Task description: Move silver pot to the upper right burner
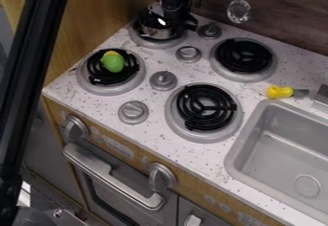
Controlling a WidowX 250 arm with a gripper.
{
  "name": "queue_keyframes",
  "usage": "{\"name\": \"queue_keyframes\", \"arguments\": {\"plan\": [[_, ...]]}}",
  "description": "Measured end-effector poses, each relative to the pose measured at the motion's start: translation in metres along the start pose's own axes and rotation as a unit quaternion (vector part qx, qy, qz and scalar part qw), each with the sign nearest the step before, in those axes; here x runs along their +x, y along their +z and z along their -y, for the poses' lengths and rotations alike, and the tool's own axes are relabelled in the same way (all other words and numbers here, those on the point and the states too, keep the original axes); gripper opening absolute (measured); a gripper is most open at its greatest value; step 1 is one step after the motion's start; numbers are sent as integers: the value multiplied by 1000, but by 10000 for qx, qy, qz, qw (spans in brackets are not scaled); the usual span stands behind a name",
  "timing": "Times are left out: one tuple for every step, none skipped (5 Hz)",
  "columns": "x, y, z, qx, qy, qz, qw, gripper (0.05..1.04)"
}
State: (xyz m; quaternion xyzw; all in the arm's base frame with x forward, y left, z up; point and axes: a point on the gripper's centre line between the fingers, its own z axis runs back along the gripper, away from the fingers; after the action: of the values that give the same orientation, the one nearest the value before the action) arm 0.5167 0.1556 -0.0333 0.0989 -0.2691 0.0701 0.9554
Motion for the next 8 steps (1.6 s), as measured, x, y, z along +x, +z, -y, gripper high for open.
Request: {"name": "queue_keyframes", "arguments": {"plan": [[1,0,5,-143,-53,26,9999,162],[2,0,18,-325,-401,141,9986,79],[3,14,37,-590,-736,346,9949,76],[-11,33,94,-962,-1279,364,9864,68],[-24,51,137,-1174,-1757,426,9765,66],[-33,56,166,-1329,-2046,483,9686,66],[-33,63,188,-1463,-2342,530,9597,66],[-27,64,207,-1548,-2536,666,9525,66]]}}
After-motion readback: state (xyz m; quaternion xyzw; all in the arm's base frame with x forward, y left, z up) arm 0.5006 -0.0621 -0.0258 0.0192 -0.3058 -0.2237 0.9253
